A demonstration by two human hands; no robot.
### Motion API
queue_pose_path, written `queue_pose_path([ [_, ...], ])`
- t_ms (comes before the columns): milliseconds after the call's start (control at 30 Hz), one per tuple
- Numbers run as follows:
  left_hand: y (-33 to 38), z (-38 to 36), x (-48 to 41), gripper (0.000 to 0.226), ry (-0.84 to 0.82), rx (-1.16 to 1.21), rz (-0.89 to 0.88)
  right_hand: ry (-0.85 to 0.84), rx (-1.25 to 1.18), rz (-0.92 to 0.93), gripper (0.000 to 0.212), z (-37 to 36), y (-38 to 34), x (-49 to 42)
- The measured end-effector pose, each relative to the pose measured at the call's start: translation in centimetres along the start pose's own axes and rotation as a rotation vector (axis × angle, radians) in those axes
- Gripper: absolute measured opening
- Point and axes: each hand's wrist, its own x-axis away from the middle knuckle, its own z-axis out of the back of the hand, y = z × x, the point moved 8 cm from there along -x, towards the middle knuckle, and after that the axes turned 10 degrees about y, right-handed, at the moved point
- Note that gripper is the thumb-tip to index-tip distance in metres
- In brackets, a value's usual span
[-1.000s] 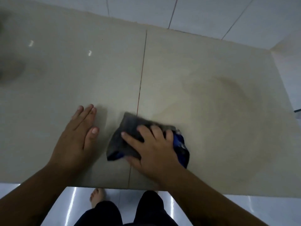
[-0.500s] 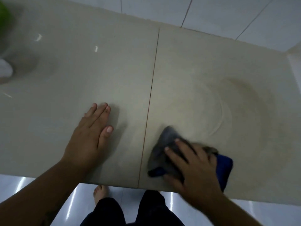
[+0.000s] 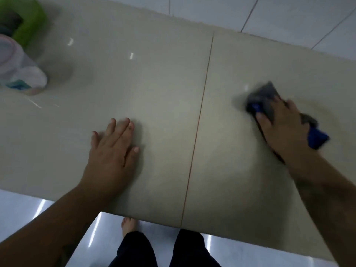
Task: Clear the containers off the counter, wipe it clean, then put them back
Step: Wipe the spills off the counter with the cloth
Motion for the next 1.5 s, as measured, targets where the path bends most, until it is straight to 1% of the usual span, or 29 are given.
queue_pose_path([
  [33, -0.7, 0.2, -0.1, 0.062, -0.002, -0.014, 0.008, 0.002, -0.002, 0.008, 0.069, 0.4, -0.1, 3.0],
  [100, -1.7, 0.5, -0.5, 0.062, 0.005, -0.008, 0.046, -0.079, -0.01, 0.101, 0.069, 0.0, -3.4, 9.8],
  [167, -2.0, 0.6, -0.8, 0.061, 0.019, 0.004, 0.071, -0.111, -0.023, 0.298, 0.067, -0.2, -9.7, 15.5],
  [233, -1.7, 0.6, -1.0, 0.061, 0.026, 0.014, 0.069, -0.076, -0.056, 0.492, 0.06, -0.8, -15.5, 17.7],
  [267, -1.7, 0.6, -0.9, 0.06, 0.026, 0.02, 0.074, -0.049, -0.076, 0.54, 0.056, -1.0, -17.8, 16.9],
  [333, -1.8, 0.7, -0.8, 0.06, 0.029, 0.015, 0.086, 0.012, -0.111, 0.58, 0.052, -1.1, -21.2, 12.9],
  [400, -1.8, 0.7, -0.8, 0.061, 0.021, -0.01, 0.077, 0.049, -0.093, 0.551, 0.057, -1.5, -22.3, 6.4],
  [467, -1.1, 0.4, -1.0, 0.061, -0.009, -0.035, 0.051, 0.043, -0.027, 0.402, 0.064, -2.2, -19.4, -1.2],
  [500, -0.3, 0.3, -1.1, 0.061, -0.022, -0.033, 0.034, 0.046, 0.001, 0.292, 0.065, -2.2, -16.2, -4.8],
  [567, 2.6, -0.4, -1.7, 0.062, -0.054, -0.005, -0.037, 0.066, 0.075, 0.05, 0.066, -1.4, -6.7, -9.4],
  [600, 4.6, -1.0, -1.9, 0.061, -0.076, 0.01, -0.089, 0.077, 0.129, -0.06, 0.067, -0.8, -1.5, -9.8],
  [667, 8.4, -2.7, -2.2, 0.061, -0.119, 0.034, -0.176, 0.081, 0.217, -0.228, 0.068, 1.0, 6.9, -7.0],
  [733, 11.3, -4.3, -2.4, 0.061, -0.135, 0.052, -0.22, 0.08, 0.242, -0.324, 0.072, 2.2, 10.4, -1.4],
  [767, 12.4, -5.0, -2.6, 0.061, -0.137, 0.056, -0.233, 0.076, 0.224, -0.334, 0.072, 2.3, 10.0, 1.9],
  [800, 13.2, -5.5, -2.9, 0.061, -0.137, 0.058, -0.244, 0.063, 0.201, -0.301, 0.07, 2.1, 8.2, 5.3],
  [833, 13.9, -6.0, -3.1, 0.06, -0.132, 0.061, -0.246, 0.042, 0.162, -0.223, 0.067, 1.9, 5.1, 8.2],
  [900, 14.6, -6.3, -4.0, 0.059, -0.093, 0.076, -0.222, 0.016, 0.045, 0.007, 0.059, 1.4, -2.4, 11.6],
  [967, 14.8, -6.3, -5.2, 0.058, -0.033, 0.098, -0.152, 0.03, -0.032, 0.22, 0.049, 0.3, -7.8, 11.0],
  [1000, 14.6, -6.2, -5.8, 0.059, -0.01, 0.117, -0.093, 0.053, -0.075, 0.286, 0.044, 0.0, -9.3, 9.1],
  [1067, 14.2, -6.1, -6.5, 0.06, 0.019, 0.146, 0.011, 0.06, -0.128, 0.319, 0.042, -0.9, -9.4, 2.9],
  [1133, 14.5, -6.4, -6.6, 0.061, 0.015, 0.097, 0.006, 0.025, -0.124, 0.264, 0.052, -1.9, -5.8, -4.3],
  [1167, 14.7, -6.6, -6.5, 0.061, 0.005, 0.052, -0.02, 0.029, -0.111, 0.199, 0.056, -1.9, -2.6, -7.6],
  [1233, 14.9, -7.0, -6.3, 0.062, -0.027, -0.024, -0.068, 0.036, -0.078, -0.027, 0.057, -1.3, 6.3, -11.8],
  [1300, 15.6, -7.4, -6.0, 0.064, -0.076, -0.062, -0.112, 0.031, -0.04, -0.264, 0.055, -0.1, 16.1, -11.4],
  [1333, 16.4, -7.5, -5.9, 0.065, -0.101, -0.06, -0.143, 0.029, -0.031, -0.339, 0.055, 0.8, 19.6, -9.4],
  [1367, 17.6, -7.8, -5.7, 0.065, -0.124, -0.048, -0.185, 0.031, -0.026, -0.374, 0.056, 1.4, 21.7, -6.7],
  [1400, 19.1, -8.2, -5.3, 0.065, -0.147, -0.036, -0.234, 0.045, -0.034, -0.379, 0.056, 1.8, 22.4, -3.6],
  [1433, 20.9, -8.8, -5.0, 0.065, -0.167, -0.028, -0.28, 0.057, -0.052, -0.361, 0.056, 1.9, 21.6, -0.2],
  [1500, 24.5, -10.3, -4.4, 0.065, -0.202, -0.016, -0.346, 0.04, -0.068, -0.252, 0.055, 1.7, 16.4, 6.0],
])
